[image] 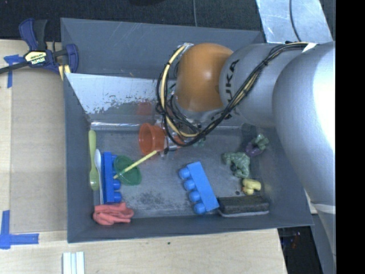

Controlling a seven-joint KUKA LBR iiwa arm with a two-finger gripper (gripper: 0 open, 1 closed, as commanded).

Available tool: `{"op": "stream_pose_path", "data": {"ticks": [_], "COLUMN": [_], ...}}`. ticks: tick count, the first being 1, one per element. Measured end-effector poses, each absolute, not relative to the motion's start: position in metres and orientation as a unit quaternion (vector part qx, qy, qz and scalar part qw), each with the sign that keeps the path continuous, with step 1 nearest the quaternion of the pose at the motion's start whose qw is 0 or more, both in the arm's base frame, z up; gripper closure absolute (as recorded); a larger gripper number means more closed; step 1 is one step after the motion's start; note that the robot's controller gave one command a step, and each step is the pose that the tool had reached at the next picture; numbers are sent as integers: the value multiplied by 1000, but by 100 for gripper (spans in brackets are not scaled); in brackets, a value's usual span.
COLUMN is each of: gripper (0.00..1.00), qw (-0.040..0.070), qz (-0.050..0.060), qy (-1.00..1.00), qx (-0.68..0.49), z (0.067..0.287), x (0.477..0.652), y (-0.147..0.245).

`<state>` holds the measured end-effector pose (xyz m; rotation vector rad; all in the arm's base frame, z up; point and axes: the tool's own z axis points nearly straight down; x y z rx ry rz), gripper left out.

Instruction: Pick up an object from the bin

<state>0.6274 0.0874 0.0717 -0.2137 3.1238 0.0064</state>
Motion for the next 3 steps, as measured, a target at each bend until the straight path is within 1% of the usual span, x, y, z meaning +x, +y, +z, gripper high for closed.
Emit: {"op": "stream_pose_path", "data": {"ticks": [1, 2, 3], "gripper": [100, 100, 100], "qw": [5, 2, 5], "qz": [2, 1, 2], "qy": [998, 998, 998], "qx": [-68, -68, -68], "z": [72, 104, 127], "x": [627, 625, 626], "y": [87, 87, 87]}}
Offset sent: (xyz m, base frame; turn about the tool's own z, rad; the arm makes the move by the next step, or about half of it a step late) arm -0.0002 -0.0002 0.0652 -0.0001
